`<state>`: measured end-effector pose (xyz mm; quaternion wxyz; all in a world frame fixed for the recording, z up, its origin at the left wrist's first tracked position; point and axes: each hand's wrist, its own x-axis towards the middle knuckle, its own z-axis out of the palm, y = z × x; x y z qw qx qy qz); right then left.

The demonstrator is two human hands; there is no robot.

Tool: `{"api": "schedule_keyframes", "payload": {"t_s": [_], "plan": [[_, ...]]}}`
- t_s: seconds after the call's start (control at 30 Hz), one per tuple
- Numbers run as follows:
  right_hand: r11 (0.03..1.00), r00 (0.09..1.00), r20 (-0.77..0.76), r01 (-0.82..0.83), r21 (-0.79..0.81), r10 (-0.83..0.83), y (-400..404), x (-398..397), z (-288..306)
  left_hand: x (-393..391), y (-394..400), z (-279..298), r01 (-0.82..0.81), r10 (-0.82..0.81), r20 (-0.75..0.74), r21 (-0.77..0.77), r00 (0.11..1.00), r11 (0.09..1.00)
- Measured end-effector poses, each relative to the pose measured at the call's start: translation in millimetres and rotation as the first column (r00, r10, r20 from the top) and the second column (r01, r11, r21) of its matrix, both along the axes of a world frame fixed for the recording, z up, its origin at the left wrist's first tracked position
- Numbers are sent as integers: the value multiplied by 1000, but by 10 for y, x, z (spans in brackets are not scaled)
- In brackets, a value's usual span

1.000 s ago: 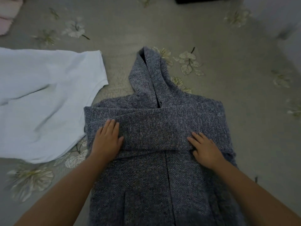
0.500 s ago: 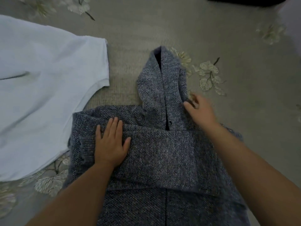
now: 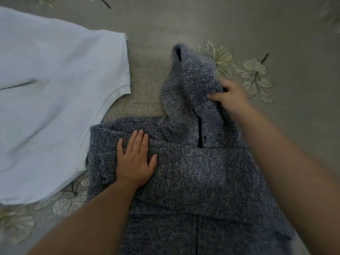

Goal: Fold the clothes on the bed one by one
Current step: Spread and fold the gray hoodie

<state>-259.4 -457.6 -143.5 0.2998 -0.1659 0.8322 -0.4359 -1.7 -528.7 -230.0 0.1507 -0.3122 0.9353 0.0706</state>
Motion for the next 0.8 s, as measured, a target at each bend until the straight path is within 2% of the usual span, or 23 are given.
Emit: {"api": "schedule_keyframes", "payload": {"t_s": [0.1,0.2,0.27,0.33,0.4,0.43,0.47,0.53,0.6,0.63,0.73,0.8], "plan": [[994,997,59,-52,-99,58,396,237,213,15,8,-18,-15,15,-28,-1,999,1000],[976,991,93,-72,-206,93,1020,535,459,29,2,16,-35,42,-144,54,989,998],[987,988,67,-132,-92,138,1453,751,547,97,25,133,-71,125,-290,189,949,979],[959,969,102,-238,156,224,1879,952,556,216,51,276,-108,273,-414,380,868,919],[826,880,261,-465,317,396,2166,1125,487,358,88,439,-137,401,-438,519,805,843],[781,837,303,-540,314,456,2259,1222,466,434,120,520,-135,408,-434,534,804,834],[746,803,291,-593,303,520,2319,1306,437,498,157,601,-112,379,-436,525,816,844],[803,843,250,-533,266,477,2398,1476,427,589,267,755,-14,286,-469,501,836,865],[881,919,79,-393,262,386,2457,1650,385,641,446,877,109,174,-505,482,845,869],[890,927,-19,-355,286,376,2475,1746,342,664,569,906,184,97,-516,466,851,865],[827,867,-121,-407,389,484,2524,2069,140,735,996,880,379,-155,-467,436,870,816],[743,812,-96,-472,474,576,2604,2338,-10,843,1250,762,442,-332,-304,454,893,774]]}}
